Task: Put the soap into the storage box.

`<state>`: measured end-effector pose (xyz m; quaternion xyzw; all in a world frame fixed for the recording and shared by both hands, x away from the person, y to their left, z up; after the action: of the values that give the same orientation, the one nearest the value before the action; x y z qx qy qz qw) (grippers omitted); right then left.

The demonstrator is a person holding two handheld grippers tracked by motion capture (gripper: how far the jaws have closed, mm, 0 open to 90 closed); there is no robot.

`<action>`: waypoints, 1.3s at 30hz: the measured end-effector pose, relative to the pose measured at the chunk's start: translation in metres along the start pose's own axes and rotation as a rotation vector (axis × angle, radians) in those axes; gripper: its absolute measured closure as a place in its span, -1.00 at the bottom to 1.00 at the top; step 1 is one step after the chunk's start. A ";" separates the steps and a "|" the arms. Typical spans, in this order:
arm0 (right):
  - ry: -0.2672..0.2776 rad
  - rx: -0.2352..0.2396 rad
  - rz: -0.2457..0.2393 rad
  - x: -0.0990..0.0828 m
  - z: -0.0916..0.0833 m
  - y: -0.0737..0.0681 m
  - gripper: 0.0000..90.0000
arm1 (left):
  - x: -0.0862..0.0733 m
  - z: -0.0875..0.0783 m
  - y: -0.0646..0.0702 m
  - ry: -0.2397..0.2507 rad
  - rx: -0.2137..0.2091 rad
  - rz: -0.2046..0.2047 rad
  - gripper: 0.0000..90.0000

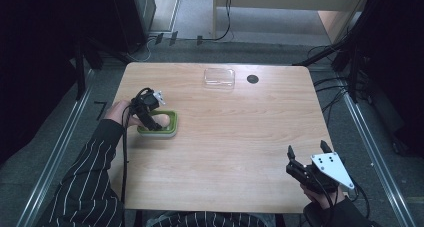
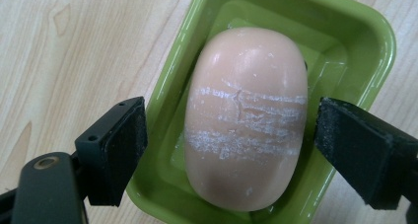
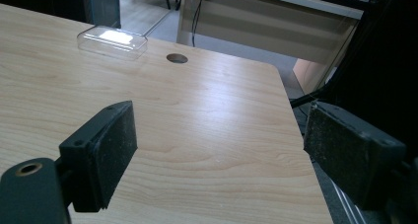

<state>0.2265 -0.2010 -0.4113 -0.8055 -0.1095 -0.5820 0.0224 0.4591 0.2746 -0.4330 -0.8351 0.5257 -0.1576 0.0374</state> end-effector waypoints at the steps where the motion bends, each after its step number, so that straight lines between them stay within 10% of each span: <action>1: 0.000 0.000 0.000 0.000 0.000 0.000 -0.70 | 0.000 -0.001 0.000 0.006 -0.010 0.002 -0.72; 39: 0.006 -0.003 0.002 0.000 -0.001 0.000 -0.70 | 0.016 -0.032 0.057 -0.042 -0.006 0.087 -0.89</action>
<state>0.2252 -0.2010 -0.4105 -0.8038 -0.1078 -0.5847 0.0224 0.4061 0.2383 -0.4127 -0.8148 0.5610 -0.1366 0.0529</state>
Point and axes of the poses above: each handheld gripper's, and its own axes: z roughly forward along the jaws, x roughly out of its top, y roughly to its right, the point moved 1 cm from there along z, roughly forward along the jaws, and after that the axes turned 7 degrees about x, right-handed, at the moved point
